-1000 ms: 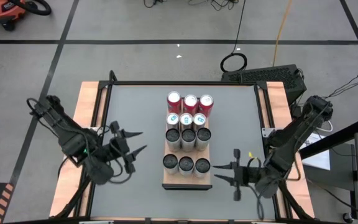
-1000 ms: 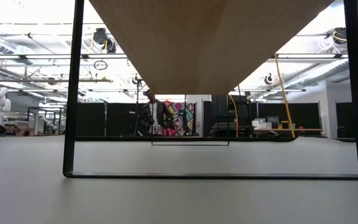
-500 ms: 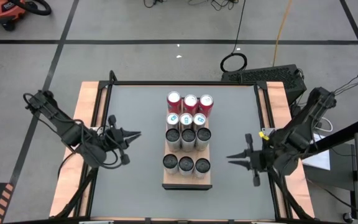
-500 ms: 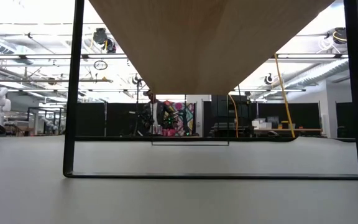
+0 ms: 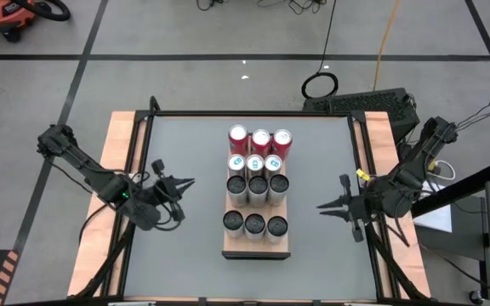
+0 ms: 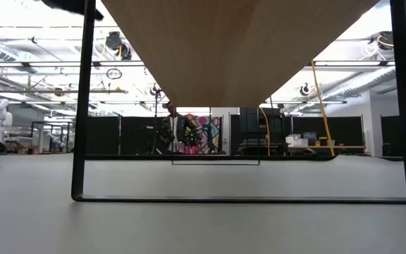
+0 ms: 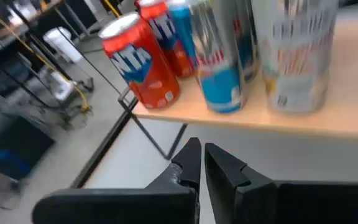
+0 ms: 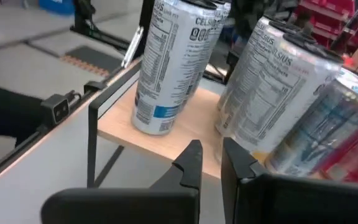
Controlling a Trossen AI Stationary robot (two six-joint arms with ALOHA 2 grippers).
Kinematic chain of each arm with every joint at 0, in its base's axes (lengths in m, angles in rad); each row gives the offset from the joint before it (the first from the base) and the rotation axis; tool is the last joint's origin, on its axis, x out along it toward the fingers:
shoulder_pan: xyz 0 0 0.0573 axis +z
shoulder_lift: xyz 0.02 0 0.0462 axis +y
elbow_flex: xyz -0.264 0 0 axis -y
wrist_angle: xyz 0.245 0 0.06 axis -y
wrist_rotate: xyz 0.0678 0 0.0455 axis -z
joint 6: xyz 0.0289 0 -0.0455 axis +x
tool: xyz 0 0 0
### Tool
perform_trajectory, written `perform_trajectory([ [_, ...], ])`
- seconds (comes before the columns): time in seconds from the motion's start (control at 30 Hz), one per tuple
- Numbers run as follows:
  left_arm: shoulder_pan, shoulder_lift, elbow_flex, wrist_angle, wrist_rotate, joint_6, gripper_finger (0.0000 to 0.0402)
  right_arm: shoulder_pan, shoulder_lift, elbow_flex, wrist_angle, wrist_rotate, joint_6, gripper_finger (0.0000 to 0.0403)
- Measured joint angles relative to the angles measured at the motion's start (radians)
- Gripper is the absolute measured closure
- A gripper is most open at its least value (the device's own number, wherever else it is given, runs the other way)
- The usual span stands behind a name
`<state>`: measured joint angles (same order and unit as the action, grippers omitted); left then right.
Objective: Place canned beverage on shelf
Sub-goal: Return to Home Position
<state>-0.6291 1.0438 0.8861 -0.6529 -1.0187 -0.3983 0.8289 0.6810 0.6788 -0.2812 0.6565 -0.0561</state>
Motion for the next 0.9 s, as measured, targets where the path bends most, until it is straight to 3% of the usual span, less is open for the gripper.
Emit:
perform_trajectory([
  [0.1, 0.034, -0.008, -0.083, 0.119, 0.014, 0.090, 0.0379, -0.010, -0.075, -0.115, 0.103, -0.034, -0.011, 0.0403],
  [0.37, 0.169, -0.125, -0.333, 0.593, 0.325, 0.340, 0.0379, -0.046, -0.233, -0.309, 0.207, -0.036, -0.005, 0.0403],
  [0.57, 0.255, -0.230, -0.481, 0.731, 0.468, 0.422, 0.0379, -0.057, -0.295, -0.413, 0.254, -0.107, 0.023, 0.0403],
  [0.9, 0.427, -0.357, -0.702, 1.036, 0.813, 0.484, 0.0379, -0.092, -0.327, -0.552, 0.425, -0.109, -0.003, 0.0403],
])
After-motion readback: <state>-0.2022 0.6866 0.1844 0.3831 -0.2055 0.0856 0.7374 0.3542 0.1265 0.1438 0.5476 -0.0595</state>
